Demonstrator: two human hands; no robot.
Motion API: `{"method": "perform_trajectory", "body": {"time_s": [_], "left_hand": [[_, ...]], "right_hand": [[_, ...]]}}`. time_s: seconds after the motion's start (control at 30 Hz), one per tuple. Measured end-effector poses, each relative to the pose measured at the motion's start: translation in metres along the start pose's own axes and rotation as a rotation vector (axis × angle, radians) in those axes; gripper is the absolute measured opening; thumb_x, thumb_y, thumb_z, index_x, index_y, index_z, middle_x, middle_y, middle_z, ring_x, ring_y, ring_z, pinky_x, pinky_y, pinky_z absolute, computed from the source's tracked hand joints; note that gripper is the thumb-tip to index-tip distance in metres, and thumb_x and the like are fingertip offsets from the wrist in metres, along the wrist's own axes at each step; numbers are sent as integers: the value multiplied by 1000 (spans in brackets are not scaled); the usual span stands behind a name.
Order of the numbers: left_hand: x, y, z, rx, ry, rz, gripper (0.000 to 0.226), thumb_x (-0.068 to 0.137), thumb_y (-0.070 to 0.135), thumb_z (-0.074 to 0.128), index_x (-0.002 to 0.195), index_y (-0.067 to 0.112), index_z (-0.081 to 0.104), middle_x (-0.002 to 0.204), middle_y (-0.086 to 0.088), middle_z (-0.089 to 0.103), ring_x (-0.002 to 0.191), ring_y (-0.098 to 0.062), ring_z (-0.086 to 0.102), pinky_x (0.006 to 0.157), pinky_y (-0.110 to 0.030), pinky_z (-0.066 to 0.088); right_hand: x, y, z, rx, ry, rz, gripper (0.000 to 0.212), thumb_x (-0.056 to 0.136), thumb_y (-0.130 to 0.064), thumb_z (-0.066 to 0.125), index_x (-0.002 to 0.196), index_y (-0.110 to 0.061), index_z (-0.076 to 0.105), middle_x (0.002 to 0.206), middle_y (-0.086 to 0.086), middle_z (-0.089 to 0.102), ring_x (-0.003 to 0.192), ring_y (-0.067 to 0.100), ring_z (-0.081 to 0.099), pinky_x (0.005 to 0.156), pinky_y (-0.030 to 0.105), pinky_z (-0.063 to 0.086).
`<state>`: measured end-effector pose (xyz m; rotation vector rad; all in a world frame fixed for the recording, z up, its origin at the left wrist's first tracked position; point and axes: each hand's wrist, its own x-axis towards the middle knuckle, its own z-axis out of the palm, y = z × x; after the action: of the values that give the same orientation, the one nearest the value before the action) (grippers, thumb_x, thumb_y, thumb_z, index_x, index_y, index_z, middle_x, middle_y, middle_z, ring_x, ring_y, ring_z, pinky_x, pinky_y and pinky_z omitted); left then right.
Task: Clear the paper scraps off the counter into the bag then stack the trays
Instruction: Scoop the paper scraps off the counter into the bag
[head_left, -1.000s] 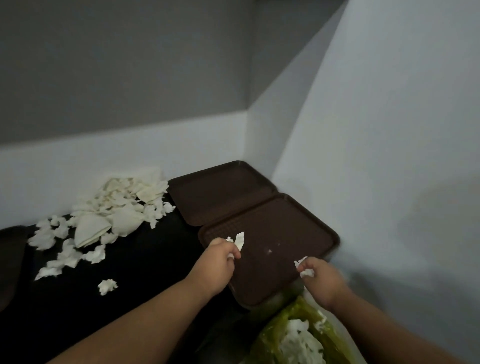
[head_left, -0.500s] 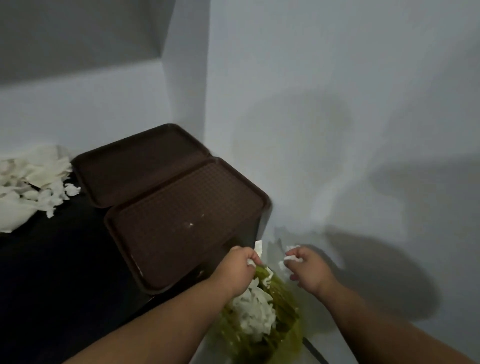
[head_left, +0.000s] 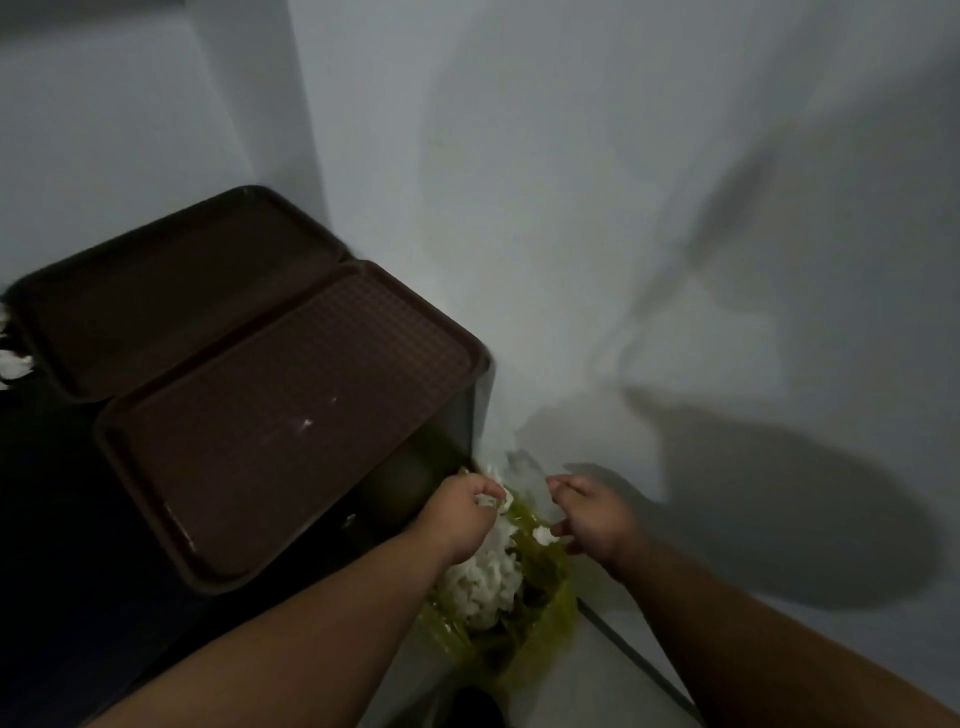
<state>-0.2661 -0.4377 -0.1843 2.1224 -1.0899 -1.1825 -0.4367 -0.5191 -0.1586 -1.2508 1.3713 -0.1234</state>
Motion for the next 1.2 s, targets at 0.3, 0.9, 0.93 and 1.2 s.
{"method": "perform_trajectory", "body": {"time_s": [0.3, 0.9, 0.93, 1.2], "left_hand": [[-9, 0, -9, -9, 7, -17, 21, 93, 19, 61, 85, 38, 63, 115, 0, 63, 91, -12, 65, 76, -24, 53], [-120, -19, -157, -213, 344, 142, 13, 93, 20, 64, 87, 32, 66, 85, 12, 66, 77, -3, 62, 72, -20, 52], [-130, -31, -172, -226, 372, 121, 13, 93, 21, 64, 87, 33, 67, 87, 11, 67, 79, -4, 64, 74, -23, 54], [-228, -165, -293, -291, 605, -43, 16, 93, 17, 63, 90, 32, 68, 86, 4, 70, 72, -6, 66, 69, -26, 56]], "right_hand": [[-8, -3, -22, -52, 102, -48, 24, 101, -37, 50, 102, -17, 62, 104, 9, 65, 75, 23, 61, 61, 31, 45], [-56, -131, 93, -189, 46, -439, 16, 97, -22, 56, 89, -15, 68, 87, 9, 69, 75, 20, 66, 66, 33, 51], [-59, -138, 109, -182, 35, -448, 15, 97, -21, 57, 88, -16, 68, 87, 9, 70, 75, 20, 66, 67, 34, 52], [-108, -190, 270, -372, -205, -559, 12, 96, -27, 58, 92, -27, 69, 90, 0, 72, 84, 16, 69, 70, 30, 50]]}}
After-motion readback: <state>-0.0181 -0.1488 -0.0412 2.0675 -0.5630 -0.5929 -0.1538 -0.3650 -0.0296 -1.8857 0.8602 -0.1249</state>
